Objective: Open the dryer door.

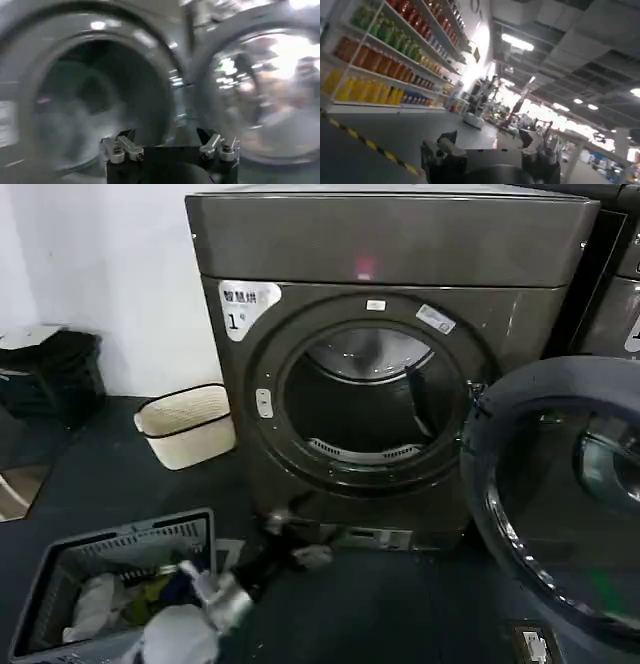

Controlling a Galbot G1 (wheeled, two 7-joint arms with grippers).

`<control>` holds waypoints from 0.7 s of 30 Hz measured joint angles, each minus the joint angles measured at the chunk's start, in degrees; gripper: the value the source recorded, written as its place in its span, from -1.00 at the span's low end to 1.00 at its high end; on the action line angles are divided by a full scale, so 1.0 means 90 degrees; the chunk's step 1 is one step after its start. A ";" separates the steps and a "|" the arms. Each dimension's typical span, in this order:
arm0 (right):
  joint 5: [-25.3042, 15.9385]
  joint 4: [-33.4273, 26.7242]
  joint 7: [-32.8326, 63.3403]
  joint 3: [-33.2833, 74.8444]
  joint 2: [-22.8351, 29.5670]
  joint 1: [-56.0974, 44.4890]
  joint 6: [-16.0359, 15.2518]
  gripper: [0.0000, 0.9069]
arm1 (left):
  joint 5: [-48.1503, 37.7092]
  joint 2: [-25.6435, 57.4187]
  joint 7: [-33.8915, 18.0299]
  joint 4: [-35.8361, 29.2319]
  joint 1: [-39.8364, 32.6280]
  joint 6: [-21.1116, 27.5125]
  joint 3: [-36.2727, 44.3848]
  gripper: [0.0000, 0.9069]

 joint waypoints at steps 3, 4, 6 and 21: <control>-0.0002 0.0017 0.0000 -0.0126 -0.0088 0.0026 -0.0013 1.00 | -0.0183 0.0035 -0.0318 -0.0090 0.0316 0.0305 -0.0511 1.00; -0.0002 0.0023 0.0000 -0.0173 -0.0112 0.0027 -0.0014 1.00 | -0.0253 0.0053 -0.0385 -0.0118 0.0442 0.0379 -0.0678 1.00; -0.0003 0.0038 -0.0002 -0.0260 -0.0174 0.0023 -0.0011 1.00 | -0.0401 0.0092 -0.0589 -0.0206 0.0730 0.0601 -0.1050 1.00; -0.0009 -0.0083 -0.0079 -0.0716 -0.0495 0.0220 -0.0026 1.00 | -0.1928 0.0367 -0.2741 -0.0720 0.2370 0.2881 -0.3572 1.00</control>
